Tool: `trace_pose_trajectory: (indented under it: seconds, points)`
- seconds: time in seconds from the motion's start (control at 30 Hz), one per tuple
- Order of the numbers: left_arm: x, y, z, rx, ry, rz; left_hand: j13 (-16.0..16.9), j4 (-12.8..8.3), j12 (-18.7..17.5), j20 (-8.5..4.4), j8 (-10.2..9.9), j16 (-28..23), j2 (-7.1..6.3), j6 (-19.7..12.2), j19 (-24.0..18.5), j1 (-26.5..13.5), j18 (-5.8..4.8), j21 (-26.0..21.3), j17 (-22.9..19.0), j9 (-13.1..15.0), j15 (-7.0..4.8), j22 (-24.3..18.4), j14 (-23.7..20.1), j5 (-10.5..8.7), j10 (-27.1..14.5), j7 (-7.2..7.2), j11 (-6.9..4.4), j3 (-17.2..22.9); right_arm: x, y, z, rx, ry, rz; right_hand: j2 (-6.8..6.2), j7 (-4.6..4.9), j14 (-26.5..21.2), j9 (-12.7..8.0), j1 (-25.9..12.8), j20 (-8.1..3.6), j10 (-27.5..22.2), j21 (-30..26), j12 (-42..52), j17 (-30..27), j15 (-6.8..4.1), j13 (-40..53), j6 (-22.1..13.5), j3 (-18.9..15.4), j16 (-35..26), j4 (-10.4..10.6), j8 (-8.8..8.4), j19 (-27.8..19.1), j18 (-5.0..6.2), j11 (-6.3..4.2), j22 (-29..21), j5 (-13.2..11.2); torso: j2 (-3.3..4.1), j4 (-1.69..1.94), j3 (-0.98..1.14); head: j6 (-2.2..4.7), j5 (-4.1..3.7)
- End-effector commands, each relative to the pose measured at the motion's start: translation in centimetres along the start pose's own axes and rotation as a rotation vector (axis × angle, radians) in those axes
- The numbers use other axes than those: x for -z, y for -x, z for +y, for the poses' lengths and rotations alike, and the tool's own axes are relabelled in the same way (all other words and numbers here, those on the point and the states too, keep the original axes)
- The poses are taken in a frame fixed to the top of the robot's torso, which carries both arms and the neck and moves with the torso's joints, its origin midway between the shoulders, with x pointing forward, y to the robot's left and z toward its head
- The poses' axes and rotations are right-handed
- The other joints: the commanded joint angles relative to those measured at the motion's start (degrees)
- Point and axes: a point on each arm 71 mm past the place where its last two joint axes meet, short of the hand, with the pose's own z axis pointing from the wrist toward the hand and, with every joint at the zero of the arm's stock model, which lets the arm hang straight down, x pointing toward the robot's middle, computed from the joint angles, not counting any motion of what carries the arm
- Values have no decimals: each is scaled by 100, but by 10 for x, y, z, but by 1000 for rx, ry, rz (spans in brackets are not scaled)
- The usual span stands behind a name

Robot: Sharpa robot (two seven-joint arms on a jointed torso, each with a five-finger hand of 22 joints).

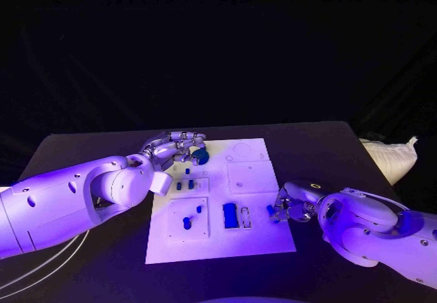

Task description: Assemble the parts on the task board

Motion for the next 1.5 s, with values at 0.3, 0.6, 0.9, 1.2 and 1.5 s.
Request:
trace_pose_trajectory:
  seconds: [0.3,0.6,0.9,1.2,1.5]
  points:
    - [0,-2,-1,2,-13,19,8,-22,20,2,26,-22,5,-36,-32,-5,112,-30,-8,9,4,-6,-30,20,-53,-8,7,-25,-11,-19,-2,196,-39,84,384,-14,511,-52,703,-69,190,27,-78,1068,-54,-1269,58,516,50,-331,-118,18,-13,-256,40,-874,-3,6,-2,0,-9]
    - [0,-3,-1,3,-11,23,11,10,41,7,47,-15,14,-51,-30,-46,110,-40,-14,14,12,-10,-35,19,-63,-3,14,-44,-12,-24,-3,189,-50,134,300,11,503,-68,376,-51,156,-3,-152,1036,-30,-1320,59,592,21,-172,-183,-5,-3,-232,-11,-864,-3,-4,-5,3,-7]
    - [1,-3,0,3,-8,25,12,12,42,8,49,-15,15,-52,-30,-49,110,-40,-15,15,12,-11,-36,19,-64,-2,14,-45,-14,-25,-2,186,-54,130,342,-12,500,-76,348,-53,152,-14,-177,1025,-44,-1333,75,822,10,-158,-226,-10,2,-250,-22,-770,-2,7,-6,-25,-18]
    - [1,-2,0,3,-7,26,12,12,42,8,49,-15,15,-52,-30,-49,110,-40,-15,15,12,-11,-36,19,-64,-2,14,-45,-9,-20,1,11,-61,57,446,20,510,-72,531,-85,176,2,-173,1062,-45,-1301,51,1763,36,-468,-312,16,-5,-241,14,-874,-7,5,2,-34,0]
    - [1,-3,0,4,-3,28,12,12,42,8,49,-15,15,-52,-30,-49,110,-40,-15,15,12,-11,-36,19,-64,-2,14,-45,-1,-12,7,-226,-47,2,-212,92,505,-32,-257,-27,140,-53,-247,1035,12,-1326,3,3355,9,-633,-448,-18,14,-184,-70,-793,-6,6,0,-3,10]
